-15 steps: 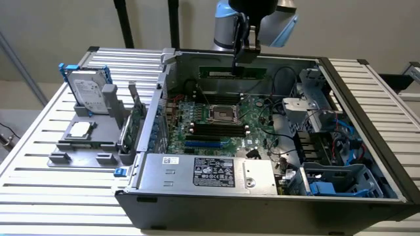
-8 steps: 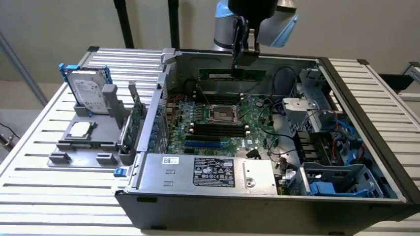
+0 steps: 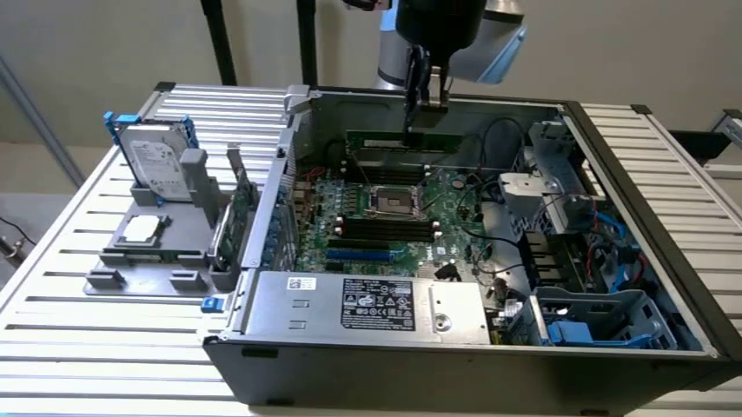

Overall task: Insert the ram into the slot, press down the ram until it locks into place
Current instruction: 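Insert the ram into the slot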

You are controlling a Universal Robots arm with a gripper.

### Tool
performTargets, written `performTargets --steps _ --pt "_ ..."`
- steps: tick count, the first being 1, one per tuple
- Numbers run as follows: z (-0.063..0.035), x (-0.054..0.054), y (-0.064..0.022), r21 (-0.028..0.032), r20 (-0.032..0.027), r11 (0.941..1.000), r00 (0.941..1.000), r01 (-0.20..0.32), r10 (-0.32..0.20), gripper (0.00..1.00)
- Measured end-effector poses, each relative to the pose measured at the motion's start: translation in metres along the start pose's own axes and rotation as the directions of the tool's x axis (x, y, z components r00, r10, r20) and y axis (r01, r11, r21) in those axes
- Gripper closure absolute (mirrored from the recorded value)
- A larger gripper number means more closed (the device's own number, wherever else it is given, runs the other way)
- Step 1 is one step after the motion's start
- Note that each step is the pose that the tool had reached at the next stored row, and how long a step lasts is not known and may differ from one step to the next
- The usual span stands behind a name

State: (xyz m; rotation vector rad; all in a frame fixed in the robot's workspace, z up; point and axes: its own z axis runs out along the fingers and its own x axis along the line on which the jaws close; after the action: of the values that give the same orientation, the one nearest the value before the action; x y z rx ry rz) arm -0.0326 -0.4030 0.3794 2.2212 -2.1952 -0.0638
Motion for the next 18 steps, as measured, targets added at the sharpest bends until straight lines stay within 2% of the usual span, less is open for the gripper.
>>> performTargets --steps 3,18 --pt "0.005 0.0 0.0019 -0.0038 0.0002 1.0 1.0 -0.002 0.002 0.87" --pt "0.0323 0.001 0.0012 -0.004 0.0003 1.0 1.0 -0.006 0.006 0.87"
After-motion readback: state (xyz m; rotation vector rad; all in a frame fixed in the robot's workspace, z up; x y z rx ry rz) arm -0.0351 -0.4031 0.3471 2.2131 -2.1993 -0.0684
